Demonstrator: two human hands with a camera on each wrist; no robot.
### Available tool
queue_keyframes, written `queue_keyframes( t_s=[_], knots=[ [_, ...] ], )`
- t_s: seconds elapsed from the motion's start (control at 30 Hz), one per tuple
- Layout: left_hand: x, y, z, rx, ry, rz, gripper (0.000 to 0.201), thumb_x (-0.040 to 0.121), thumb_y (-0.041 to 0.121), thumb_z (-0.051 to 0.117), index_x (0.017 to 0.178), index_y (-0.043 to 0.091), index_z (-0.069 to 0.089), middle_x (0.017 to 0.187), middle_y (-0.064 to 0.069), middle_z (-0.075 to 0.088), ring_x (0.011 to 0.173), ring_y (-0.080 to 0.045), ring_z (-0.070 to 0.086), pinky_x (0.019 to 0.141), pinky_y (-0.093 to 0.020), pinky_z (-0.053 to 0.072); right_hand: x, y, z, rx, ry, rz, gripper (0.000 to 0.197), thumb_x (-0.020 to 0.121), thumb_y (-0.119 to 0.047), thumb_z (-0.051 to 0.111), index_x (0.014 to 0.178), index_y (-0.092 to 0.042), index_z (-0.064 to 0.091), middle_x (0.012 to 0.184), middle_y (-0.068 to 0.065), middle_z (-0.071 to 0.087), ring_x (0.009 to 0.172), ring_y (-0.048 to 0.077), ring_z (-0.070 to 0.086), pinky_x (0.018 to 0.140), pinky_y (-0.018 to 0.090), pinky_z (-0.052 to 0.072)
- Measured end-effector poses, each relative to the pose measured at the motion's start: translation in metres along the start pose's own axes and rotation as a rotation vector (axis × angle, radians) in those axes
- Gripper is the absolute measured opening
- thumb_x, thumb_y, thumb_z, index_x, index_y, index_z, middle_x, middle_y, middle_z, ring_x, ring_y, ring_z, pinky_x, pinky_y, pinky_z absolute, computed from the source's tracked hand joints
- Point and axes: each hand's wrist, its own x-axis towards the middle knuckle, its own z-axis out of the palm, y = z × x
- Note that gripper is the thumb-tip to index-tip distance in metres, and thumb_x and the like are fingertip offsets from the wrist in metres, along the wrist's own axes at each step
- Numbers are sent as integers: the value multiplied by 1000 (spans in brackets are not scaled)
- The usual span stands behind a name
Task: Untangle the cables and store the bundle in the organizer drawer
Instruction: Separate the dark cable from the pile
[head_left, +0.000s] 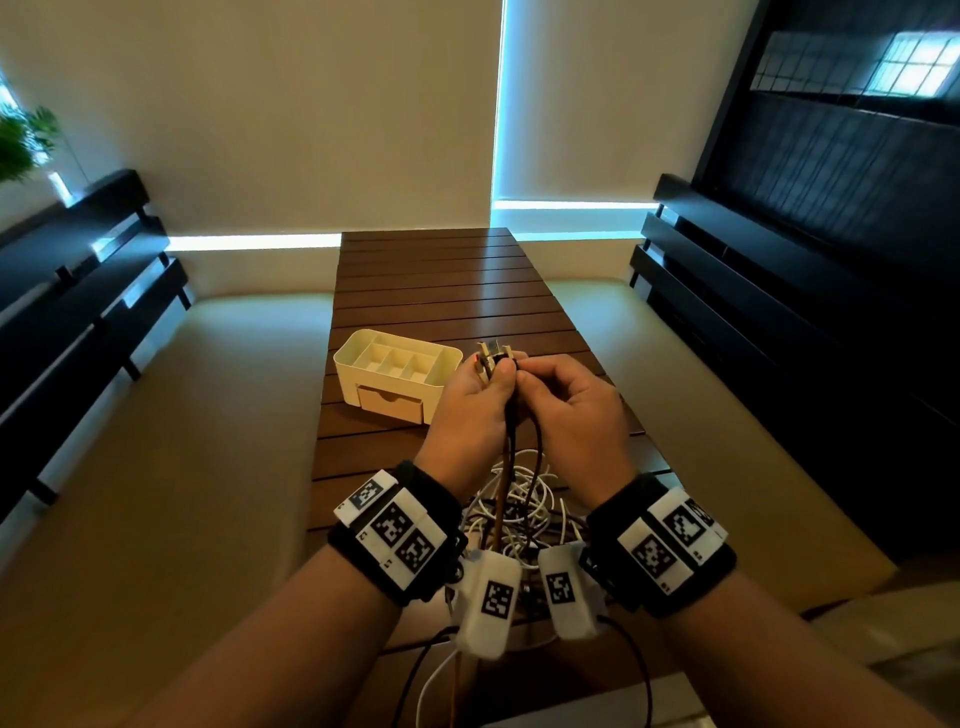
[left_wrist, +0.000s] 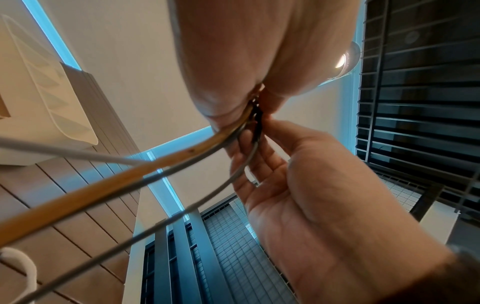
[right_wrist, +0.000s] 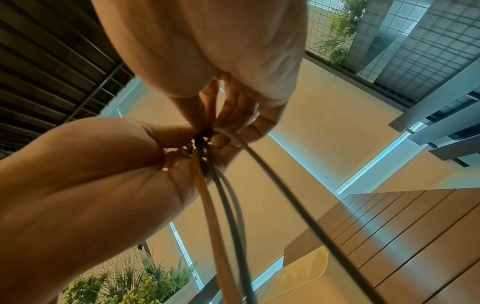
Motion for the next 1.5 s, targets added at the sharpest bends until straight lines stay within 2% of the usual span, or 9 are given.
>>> queue_keyframes(
  t_s=[0.27,0.53,0.63,0.8,0.97,1.07,1.17,1.37,1.5],
  knots=[
    [-5,2,3,-103,-37,-13,25,107,13,37,122,2,55,106,-16,68,93,-17,72,79,-27,58,2,2,-2,-201,25,-80,15,92,-23,68,103,-18,76,94,-3,59,85,9,59,69,13,50],
    [-7,7,0,-2,1,58,22,106,13,41,116,0,57,104,-19,68,97,-26,70,81,-33,59,-7,-5,-3,-124,-32,-123,17,93,-14,66,109,-20,69,104,1,52,93,8,58,76,15,53],
    [-7,14,-2,-38,55,84,17,106,15,41,110,8,55,90,-11,72,89,-24,72,78,-38,60,-11,-5,-2,-41,17,-2,21,90,-18,70,103,-26,57,106,0,57,90,6,60,71,12,48],
    [-10,27,-5,-96,24,117,18,107,17,38,114,7,52,88,-7,74,82,-21,72,71,-36,62,-18,9,-6,44,-233,213,4,93,-29,67,96,-28,65,92,-5,68,88,13,64,79,35,55],
    [-13,37,-8,-157,-21,115,20,107,21,38,119,8,48,89,-6,75,81,-23,72,72,-39,60,-27,18,-6,29,-415,213,10,96,-28,62,89,-32,67,87,-2,71,82,12,66,78,34,54],
    [-16,39,-8,-182,-49,93,20,107,22,38,120,9,48,85,-6,74,75,-21,72,68,-39,60,-28,23,-5,15,-409,217,3,92,-34,65,94,-36,64,96,-1,68,90,14,64,84,39,55],
    [-16,37,-9,-159,-58,93,22,107,23,38,120,9,48,81,-5,71,71,-19,69,66,-37,59,-26,22,-5,16,-428,180,10,91,-35,64,99,-28,64,100,-1,67,96,17,65,89,46,55],
    [-10,38,-16,-187,-28,107,19,107,22,39,114,9,49,70,0,53,54,-10,44,55,-26,38,-32,25,-11,-8,-397,162,12,98,-30,59,91,-24,67,90,1,71,88,23,66,84,43,55],
    [-9,45,-17,-225,-38,150,19,107,23,36,106,10,51,65,3,46,50,-8,36,49,-22,34,-42,33,-22,37,-617,331,20,101,-27,53,92,-12,62,76,1,70,76,19,68,78,35,55]
  ],
)
